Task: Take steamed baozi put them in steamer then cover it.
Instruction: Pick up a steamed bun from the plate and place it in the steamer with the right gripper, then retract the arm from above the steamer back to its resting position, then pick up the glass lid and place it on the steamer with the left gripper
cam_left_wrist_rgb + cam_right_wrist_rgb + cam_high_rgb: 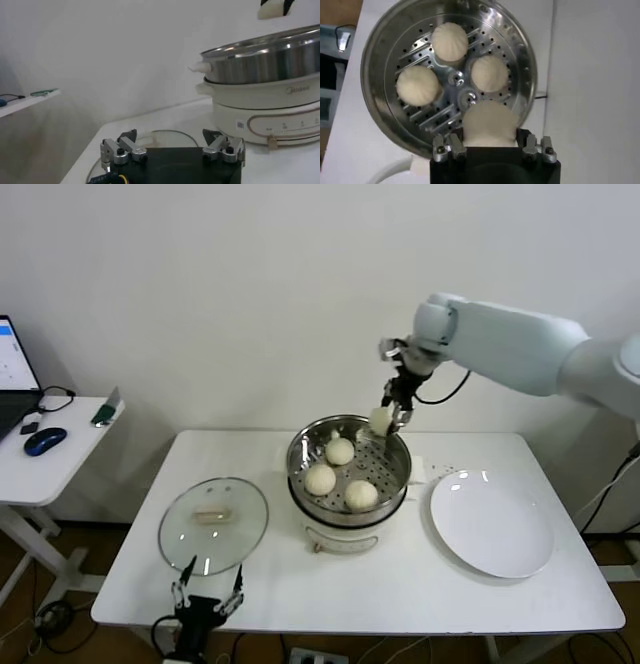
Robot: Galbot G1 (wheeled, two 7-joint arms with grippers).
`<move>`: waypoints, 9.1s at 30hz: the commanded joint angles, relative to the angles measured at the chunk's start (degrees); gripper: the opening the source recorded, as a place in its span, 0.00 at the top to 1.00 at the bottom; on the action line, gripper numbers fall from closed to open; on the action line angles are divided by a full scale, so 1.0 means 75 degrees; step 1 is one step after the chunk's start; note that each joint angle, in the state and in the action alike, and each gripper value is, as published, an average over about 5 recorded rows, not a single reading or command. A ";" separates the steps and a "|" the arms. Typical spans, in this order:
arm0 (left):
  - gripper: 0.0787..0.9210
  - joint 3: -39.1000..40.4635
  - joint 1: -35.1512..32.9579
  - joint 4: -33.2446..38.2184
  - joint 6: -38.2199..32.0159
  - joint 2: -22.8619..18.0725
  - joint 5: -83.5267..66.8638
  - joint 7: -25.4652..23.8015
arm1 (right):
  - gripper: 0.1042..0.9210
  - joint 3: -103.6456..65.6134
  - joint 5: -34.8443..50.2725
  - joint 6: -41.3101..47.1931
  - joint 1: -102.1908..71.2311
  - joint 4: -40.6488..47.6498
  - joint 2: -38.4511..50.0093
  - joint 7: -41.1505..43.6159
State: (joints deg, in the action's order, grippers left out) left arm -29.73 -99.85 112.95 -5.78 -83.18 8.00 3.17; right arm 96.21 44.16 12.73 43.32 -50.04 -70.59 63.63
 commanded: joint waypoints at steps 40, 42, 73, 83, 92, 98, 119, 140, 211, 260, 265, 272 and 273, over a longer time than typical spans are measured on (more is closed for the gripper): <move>0.12 0.0054 0.0196 0.0045 0.0077 0.0011 0.0093 -0.0012 | 0.12 -0.0106 -0.0281 0.0248 -0.0732 -0.0407 0.0111 -0.0407; 0.12 0.0052 0.0195 0.0065 0.0081 0.0011 0.0095 -0.0012 | 0.12 -0.0230 -0.0300 0.0232 -0.0537 -0.0573 0.0361 -0.0361; 0.12 -0.0278 0.0102 0.0264 -0.0176 -0.0132 0.0878 0.0126 | 0.12 -0.8363 0.0281 -0.2776 -0.6983 -0.4621 0.6678 -0.6469; 0.12 -0.0268 0.0121 0.0499 -0.0057 -0.0075 0.1654 0.0246 | 0.12 -1.4259 -0.0306 -0.2653 -1.2373 -0.5414 0.5469 -0.7025; 0.12 -0.0323 0.0489 0.0598 0.0561 0.0474 0.3448 0.0639 | 0.12 -1.6868 -0.0544 -0.2278 -1.4608 -0.5906 0.3888 -0.7441; 0.12 -0.0311 0.0867 0.0551 0.1662 0.1119 0.5340 0.0496 | 0.12 -1.8035 -0.0579 -0.2075 -1.5510 -0.6176 0.2760 -0.7441; 0.12 0.0883 0.3239 -0.2903 0.2256 0.2067 0.7976 0.0670 | 0.12 -1.9060 -0.1234 -0.2022 -1.6624 -0.6104 0.1169 -0.7273; 0.12 0.1135 0.4547 -0.4994 0.2036 0.1618 0.8380 0.1830 | 0.12 -1.9219 -0.1597 -0.2301 -1.6787 -0.5878 0.0868 -0.7034; 0.91 0.3609 0.6021 0.1223 0.6736 0.5248 0.6537 -0.0774 | 0.12 -1.8623 -0.2795 -0.2623 -1.5583 -0.4513 0.1194 -0.6660; 0.91 0.6297 0.8221 -0.3351 0.6771 -0.0456 0.9200 -0.2362 | 0.12 -1.9048 -0.3370 -0.2859 -1.5508 -0.3894 0.0639 -0.6478; 0.91 0.6251 0.8243 -0.3425 0.6771 -0.0394 0.9227 -0.2409 | 0.12 -1.9043 -0.3392 -0.2871 -1.5490 -0.3868 0.0625 -0.6459; 0.91 0.6204 0.8217 -0.3454 0.6771 -0.0375 0.9263 -0.2405 | 0.12 -1.9034 -0.3436 -0.2887 -1.5460 -0.3849 0.0586 -0.6447; 0.91 0.6199 0.8212 -0.3453 0.6771 -0.0373 0.9271 -0.2404 | 0.12 -1.9032 -0.3446 -0.2891 -1.5457 -0.3846 0.0579 -0.6443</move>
State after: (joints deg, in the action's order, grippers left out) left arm 16.68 -38.26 88.10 42.19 -85.27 76.92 -14.45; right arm -46.56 18.52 -8.88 -72.68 -79.02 -66.08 15.24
